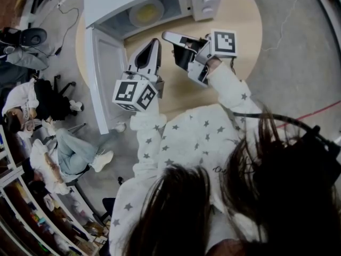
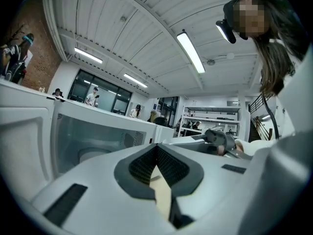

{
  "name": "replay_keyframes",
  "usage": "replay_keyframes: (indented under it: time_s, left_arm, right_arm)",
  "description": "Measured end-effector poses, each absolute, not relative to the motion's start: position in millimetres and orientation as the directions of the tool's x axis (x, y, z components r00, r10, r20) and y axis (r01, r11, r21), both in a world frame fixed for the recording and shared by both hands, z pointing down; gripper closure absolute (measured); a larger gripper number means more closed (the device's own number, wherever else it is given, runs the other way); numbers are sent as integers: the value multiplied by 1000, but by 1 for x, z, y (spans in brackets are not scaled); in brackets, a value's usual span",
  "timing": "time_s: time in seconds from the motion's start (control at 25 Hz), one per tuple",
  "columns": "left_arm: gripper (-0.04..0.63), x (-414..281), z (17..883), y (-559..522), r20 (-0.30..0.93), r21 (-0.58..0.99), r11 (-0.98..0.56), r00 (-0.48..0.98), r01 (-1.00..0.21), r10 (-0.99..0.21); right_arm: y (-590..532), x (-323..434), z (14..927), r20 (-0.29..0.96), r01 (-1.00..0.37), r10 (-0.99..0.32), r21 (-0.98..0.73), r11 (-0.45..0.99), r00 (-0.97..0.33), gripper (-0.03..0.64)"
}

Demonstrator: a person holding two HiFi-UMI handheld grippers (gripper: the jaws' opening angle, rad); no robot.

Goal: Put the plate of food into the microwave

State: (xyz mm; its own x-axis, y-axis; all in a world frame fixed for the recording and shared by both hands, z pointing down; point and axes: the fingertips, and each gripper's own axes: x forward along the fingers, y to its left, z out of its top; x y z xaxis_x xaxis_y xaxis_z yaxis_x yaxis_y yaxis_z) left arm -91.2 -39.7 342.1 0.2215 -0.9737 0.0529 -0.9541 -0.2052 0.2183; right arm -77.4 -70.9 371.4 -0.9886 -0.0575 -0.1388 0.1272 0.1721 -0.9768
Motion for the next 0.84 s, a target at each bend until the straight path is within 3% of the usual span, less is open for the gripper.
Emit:
replay_keyframes:
  time_s: [0.84]
  left_arm:
    - [594,-86,344,-43,61,225,-208,227,-952,-972]
  right_arm:
    - [-72,-72,376,-133,124,-56,-982,144,-989,611]
